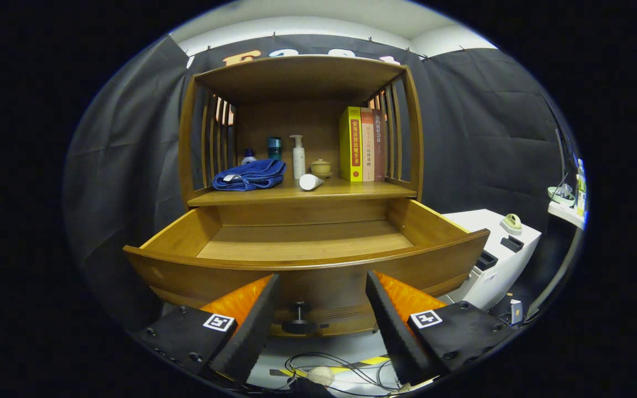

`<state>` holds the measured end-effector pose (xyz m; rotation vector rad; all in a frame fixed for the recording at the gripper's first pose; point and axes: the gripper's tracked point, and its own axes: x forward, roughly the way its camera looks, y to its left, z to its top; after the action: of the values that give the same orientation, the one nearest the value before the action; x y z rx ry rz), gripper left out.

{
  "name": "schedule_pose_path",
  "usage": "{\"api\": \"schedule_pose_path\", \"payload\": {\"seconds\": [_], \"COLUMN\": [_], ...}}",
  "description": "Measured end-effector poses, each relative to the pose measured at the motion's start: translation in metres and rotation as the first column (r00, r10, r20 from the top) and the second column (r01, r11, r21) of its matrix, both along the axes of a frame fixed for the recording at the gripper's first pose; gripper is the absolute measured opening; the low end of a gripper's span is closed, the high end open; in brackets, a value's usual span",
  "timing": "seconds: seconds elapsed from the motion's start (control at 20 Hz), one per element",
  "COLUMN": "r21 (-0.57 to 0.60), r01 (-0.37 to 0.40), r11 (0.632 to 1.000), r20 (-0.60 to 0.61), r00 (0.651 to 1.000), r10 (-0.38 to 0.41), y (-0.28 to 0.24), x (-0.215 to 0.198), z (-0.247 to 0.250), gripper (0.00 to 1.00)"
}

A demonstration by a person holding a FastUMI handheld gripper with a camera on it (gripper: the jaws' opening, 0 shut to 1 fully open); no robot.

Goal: Pull open the drawer, take out the items inside it, and place them on the countertop above the cabinet.

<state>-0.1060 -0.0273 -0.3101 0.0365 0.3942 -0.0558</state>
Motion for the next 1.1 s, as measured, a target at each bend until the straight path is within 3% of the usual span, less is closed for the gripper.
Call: {"api": "schedule_pose_path", "payload": {"seconds": [0.6,1.1], "r21": [-0.019,-0.009], "r01": [-0.046,-0.038], "r11": [0.999,0.999], "r20": [0.011,-0.005], "r00": [0.999,0.999], "r10": [0.046,0.038], "y": [0.016,0.017], "x": [0.011,0.041], "z": [-0.014,-0.020], "gripper": [0.98,0.97]}}
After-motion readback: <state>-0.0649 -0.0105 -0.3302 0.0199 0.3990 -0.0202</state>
